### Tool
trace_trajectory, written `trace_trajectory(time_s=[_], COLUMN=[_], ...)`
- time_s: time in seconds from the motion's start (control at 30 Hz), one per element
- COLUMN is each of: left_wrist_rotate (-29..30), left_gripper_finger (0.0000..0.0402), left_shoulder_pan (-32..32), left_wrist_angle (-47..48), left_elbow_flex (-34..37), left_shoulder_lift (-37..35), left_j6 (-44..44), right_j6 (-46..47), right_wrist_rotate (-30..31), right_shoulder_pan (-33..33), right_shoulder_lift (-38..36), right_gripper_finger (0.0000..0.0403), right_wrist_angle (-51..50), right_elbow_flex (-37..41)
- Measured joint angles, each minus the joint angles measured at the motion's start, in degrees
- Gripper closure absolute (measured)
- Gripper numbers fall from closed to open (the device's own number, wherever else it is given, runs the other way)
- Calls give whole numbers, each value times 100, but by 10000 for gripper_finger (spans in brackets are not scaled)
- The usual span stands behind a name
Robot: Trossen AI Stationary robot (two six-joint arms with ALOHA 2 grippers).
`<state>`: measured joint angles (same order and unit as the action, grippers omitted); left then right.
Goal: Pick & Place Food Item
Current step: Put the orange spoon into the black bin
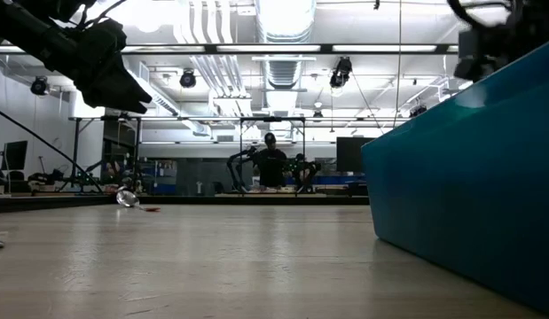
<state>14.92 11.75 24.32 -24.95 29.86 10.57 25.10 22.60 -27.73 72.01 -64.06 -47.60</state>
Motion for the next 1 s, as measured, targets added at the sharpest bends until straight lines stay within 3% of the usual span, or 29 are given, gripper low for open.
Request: trace_trajectory(time_s=[0.17, 0.37, 0.43, 0.67, 1.0], left_wrist_rotate=[1, 0, 0, 0, 1], left_gripper_finger=[103, 103, 103, 103, 103], left_shoulder_pan=[-1, -1, 0, -2, -1], left_wrist_angle=[1, 2, 1, 2, 0], left_elbow_flex=[0, 0, 0, 0, 0], left_shoulder_lift=[-2, 0, -1, -2, -1], left_j6=[0, 0, 0, 0, 0], right_j6=[4, 486, 467, -67, -1047], right_wrist_rotate=[370, 1955, 2133, 1810, 399], right_shoulder_pan=[0, 27, 127, 863, 1963], right_shoulder_lift=[-2, 0, 11, 12, 17], right_gripper_finger=[264, 264, 264, 264, 264], right_wrist_angle=[24, 1026, 1460, 3199, 6002], right_elbow_flex=[-556, -973, -1044, -838, 201])
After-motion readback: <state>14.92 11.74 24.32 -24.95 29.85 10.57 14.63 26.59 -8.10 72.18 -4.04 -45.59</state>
